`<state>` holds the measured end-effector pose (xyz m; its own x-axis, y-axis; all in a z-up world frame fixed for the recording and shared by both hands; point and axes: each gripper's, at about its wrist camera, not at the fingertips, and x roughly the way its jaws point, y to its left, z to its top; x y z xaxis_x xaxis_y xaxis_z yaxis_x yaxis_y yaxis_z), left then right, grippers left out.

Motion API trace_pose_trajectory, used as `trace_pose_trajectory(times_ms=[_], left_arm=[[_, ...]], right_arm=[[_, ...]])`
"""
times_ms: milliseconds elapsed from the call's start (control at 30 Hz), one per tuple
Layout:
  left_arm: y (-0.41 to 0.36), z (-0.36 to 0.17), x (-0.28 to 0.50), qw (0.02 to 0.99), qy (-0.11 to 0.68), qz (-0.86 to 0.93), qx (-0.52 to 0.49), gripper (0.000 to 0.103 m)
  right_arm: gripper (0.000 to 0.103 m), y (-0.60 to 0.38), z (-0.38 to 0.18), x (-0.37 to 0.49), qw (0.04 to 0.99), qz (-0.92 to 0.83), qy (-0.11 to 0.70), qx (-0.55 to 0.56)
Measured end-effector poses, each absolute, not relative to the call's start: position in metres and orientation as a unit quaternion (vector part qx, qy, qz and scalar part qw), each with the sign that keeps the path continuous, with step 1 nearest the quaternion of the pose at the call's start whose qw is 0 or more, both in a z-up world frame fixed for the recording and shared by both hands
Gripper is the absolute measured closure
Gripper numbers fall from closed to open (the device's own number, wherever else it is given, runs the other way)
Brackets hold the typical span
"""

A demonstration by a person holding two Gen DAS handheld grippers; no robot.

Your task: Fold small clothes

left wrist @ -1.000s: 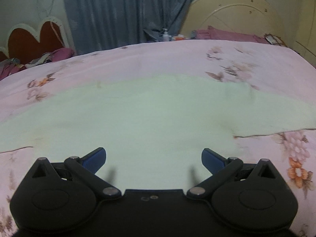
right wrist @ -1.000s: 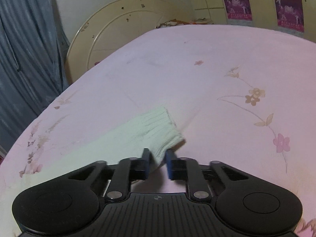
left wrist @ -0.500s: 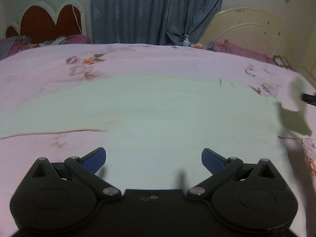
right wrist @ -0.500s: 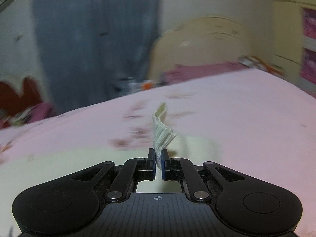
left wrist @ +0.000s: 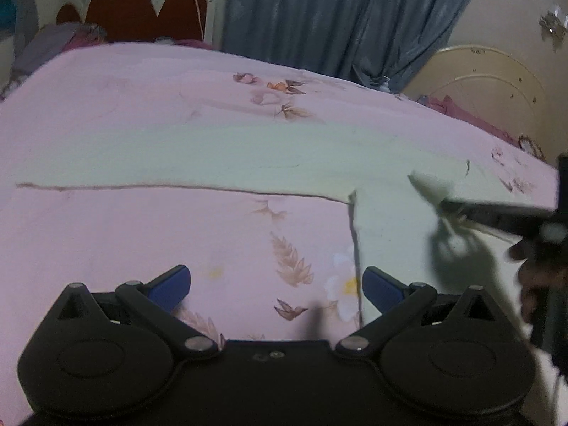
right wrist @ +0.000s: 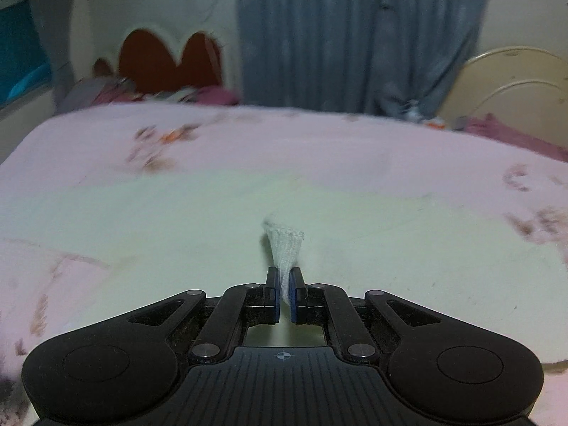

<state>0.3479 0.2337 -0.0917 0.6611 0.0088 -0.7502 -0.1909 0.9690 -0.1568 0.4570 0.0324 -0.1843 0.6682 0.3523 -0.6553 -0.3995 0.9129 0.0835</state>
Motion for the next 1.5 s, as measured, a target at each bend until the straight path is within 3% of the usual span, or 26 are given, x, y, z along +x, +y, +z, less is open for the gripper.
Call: trace_pose_trajectory(times_ms=[33, 100, 133, 167, 233, 267, 333, 367, 533, 667, 933, 1500], left_arm=[[0.237, -0.092, 0.349, 0.904, 0.407, 0.055, -0.122, 0.000], [0.239, -0.091, 0.353, 0.903, 0.404, 0.052, -0.135, 0.000], [0.238, -0.090, 0.357, 0.904, 0.400, 0.049, -0.142, 0.000], [0.236, -0.090, 0.362, 0.905, 0.396, 0.043, -0.151, 0.001], [0.226, -0.089, 0.374, 0.904, 0.391, 0.014, -0.172, 0.008], [0.219, -0.089, 0.383, 0.904, 0.388, -0.002, -0.180, 0.014], [0.200, -0.092, 0.403, 0.900, 0.389, -0.038, -0.193, 0.033], [0.188, -0.095, 0.416, 0.897, 0.389, -0.061, -0.200, 0.036], [0.137, -0.120, 0.474, 0.871, 0.409, -0.126, -0.240, 0.062], [0.103, -0.140, 0.507, 0.860, 0.438, -0.116, -0.236, 0.072], [0.086, -0.154, 0.523, 0.860, 0.437, -0.096, -0.244, 0.100], [0.157, -0.119, 0.484, 0.905, 0.356, -0.050, -0.227, 0.102]], right_arm=[[0.098, 0.042, -0.192, 0.457, 0.906, 0.211, 0.363, -0.046], [0.077, 0.048, -0.199, 0.451, 0.909, 0.210, 0.354, -0.070], [0.039, 0.048, -0.198, 0.445, 0.912, 0.208, 0.345, -0.075], [0.017, 0.045, -0.195, 0.438, 0.918, 0.204, 0.331, -0.074], [0.018, 0.032, -0.190, 0.433, 0.924, 0.204, 0.318, -0.063], [0.033, 0.024, -0.189, 0.431, 0.923, 0.204, 0.321, -0.053], [0.064, 0.001, -0.192, 0.429, 0.919, 0.190, 0.344, -0.025], [0.068, -0.014, -0.193, 0.428, 0.920, 0.175, 0.351, -0.012], [0.068, -0.092, -0.199, 0.419, 0.923, 0.105, 0.367, 0.050], [0.068, -0.152, -0.196, 0.408, 0.921, 0.047, 0.372, 0.101], [0.068, -0.193, -0.205, 0.420, 0.907, 0.025, 0.382, 0.177], [0.067, -0.194, -0.211, 0.433, 0.907, 0.031, 0.384, 0.169]])
